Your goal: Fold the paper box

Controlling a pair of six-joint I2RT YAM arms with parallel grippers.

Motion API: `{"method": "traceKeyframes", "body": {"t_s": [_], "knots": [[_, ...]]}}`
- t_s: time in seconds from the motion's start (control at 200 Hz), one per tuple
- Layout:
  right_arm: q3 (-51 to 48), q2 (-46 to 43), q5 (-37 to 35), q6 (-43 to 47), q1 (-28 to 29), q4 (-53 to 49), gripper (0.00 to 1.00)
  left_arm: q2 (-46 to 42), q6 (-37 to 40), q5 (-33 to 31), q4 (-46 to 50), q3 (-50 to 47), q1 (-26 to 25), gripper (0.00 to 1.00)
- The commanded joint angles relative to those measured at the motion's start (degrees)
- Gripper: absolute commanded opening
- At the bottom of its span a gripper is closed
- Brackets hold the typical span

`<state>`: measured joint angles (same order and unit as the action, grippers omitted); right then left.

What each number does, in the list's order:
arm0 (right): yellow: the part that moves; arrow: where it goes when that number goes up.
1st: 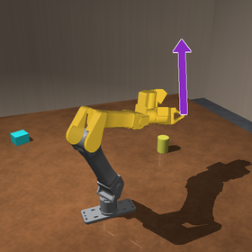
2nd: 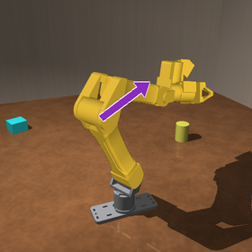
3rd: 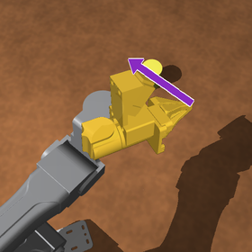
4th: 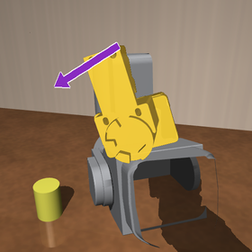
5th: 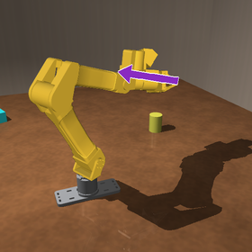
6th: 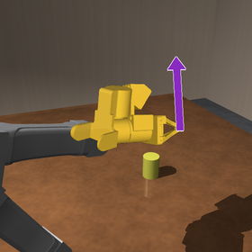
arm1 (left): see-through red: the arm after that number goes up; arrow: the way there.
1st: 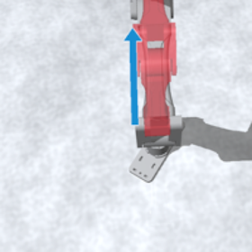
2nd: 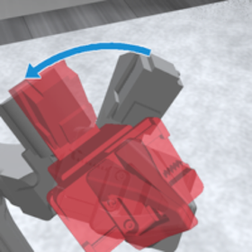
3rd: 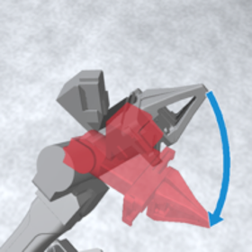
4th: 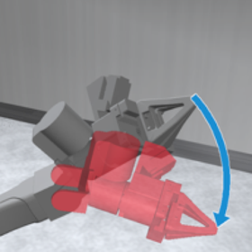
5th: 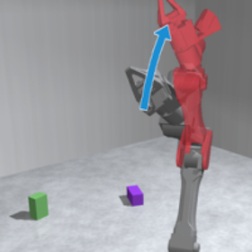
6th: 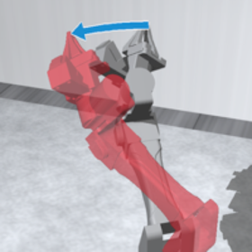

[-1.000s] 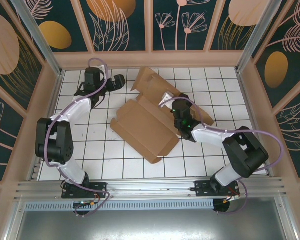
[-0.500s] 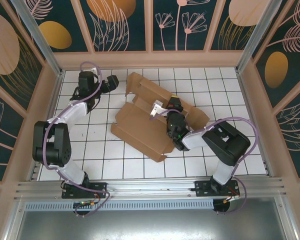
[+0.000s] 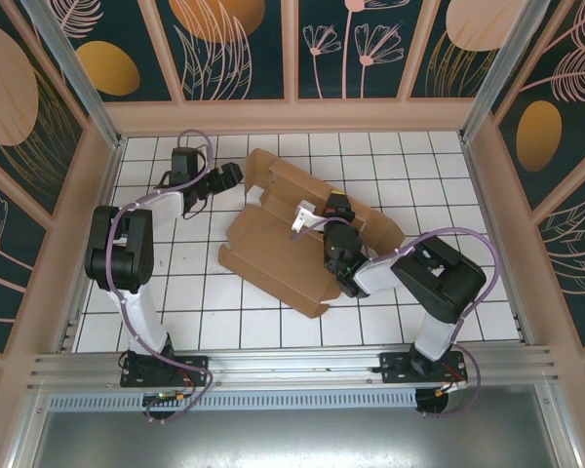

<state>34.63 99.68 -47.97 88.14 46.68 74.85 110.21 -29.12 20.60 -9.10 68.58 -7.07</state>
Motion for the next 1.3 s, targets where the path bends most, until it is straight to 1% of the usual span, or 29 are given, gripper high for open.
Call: {"method": "traceKeyframes", "body": {"t_s": [0.0, 0.065, 0.145, 0.175, 0.265, 0.325, 0.365, 0.47, 0.561, 0.616, 0.731, 0.821, 0.886, 0.961, 1.021, 1.096, 1.186, 1.221, 1.296], "knots": [[0.87, -2.81, 0.23, -5.69, 0.52, -2.67, 0.00, 1.74, 2.88, 1.16, 2.93, 3.85, 0.04, 0.82], [0.94, -3.27, 0.59, -6.47, 0.61, -3.75, 0.00, 4.17, 4.01, 2.05, 6.45, 7.41, 0.04, 0.81], [0.96, -3.63, 0.62, -6.91, 0.62, -4.17, 0.00, 6.52, 4.25, 2.79, 7.72, 9.98, 0.04, 0.80], [0.96, -3.83, 0.67, -7.21, 0.61, -4.46, 0.00, 7.21, 4.42, 3.28, 7.89, 10.73, 0.04, 0.77], [1.20, -4.69, 0.62, -8.93, 0.51, -7.29, 0.00, 9.83, 5.13, 6.32, 10.64, 14.37, 0.04, 0.76], [1.44, -5.35, 0.92, -10.98, 0.42, -9.77, 0.00, 10.76, 5.45, 8.40, 12.03, 16.05, 0.00, 0.72], [1.93, -5.96, 1.31, -13.05, 0.44, -12.35, 0.00, 10.90, 5.64, 9.58, 12.22, 16.19, 0.00, 0.71], [3.71, -7.76, 3.36, -19.10, 0.22, -22.49, 0.00, 10.55, 6.47, 13.34, 12.00, 15.10, -0.04, 0.70], [4.59, -8.64, 4.94, -21.55, -0.22, -26.13, 0.00, 10.72, 7.75, 18.64, 11.79, 13.81, -0.05, 0.71], [4.91, -8.48, 4.99, -21.35, -0.57, -26.69, 0.00, 10.12, 7.95, 21.72, 10.05, 11.93, -0.13, 0.71], [5.23, -7.25, 4.46, -20.27, -1.54, -26.37, 0.00, 8.15, 7.52, 24.16, 7.00, 8.73, -0.22, 0.71], [5.34, -6.70, 4.47, -19.42, -1.76, -25.72, 0.00, 6.75, 7.47, 23.80, 6.40, 7.52, -0.24, 0.72], [5.60, -6.39, 4.37, -19.02, -1.76, -25.34, 0.00, 5.53, 7.46, 21.80, 5.23, 6.19, -0.31, 0.74], [5.71, -6.19, 4.11, -18.79, -1.76, -24.93, 0.00, 3.16, 7.74, 20.75, 1.36, 3.09, -0.48, 0.75], [5.71, -6.09, 3.93, -18.58, -1.76, -24.86, 0.00, 1.06, 9.08, 21.58, -2.65, 0.10, -0.87, 0.78], [5.71, -6.06, 3.76, -18.62, -1.76, -24.88, 0.00, -1.04, 11.19, 20.01, -5.57, -2.65, -1.40, 0.78], [5.75, -5.84, 3.67, -18.70, -1.76, -25.09, 0.00, -2.26, 12.65, 19.70, -8.84, -5.46, -1.38, 0.80], [5.88, -5.77, 3.54, -18.79, -1.76, -25.19, 0.00, -2.99, 12.94, 20.45, -10.92, -6.84, -1.43, 0.81], [6.10, -5.79, 3.41, -19.45, -1.74, -25.79, 0.00, -4.82, 12.01, 24.76, -20.18, -11.30, -1.44, 0.85]]}}
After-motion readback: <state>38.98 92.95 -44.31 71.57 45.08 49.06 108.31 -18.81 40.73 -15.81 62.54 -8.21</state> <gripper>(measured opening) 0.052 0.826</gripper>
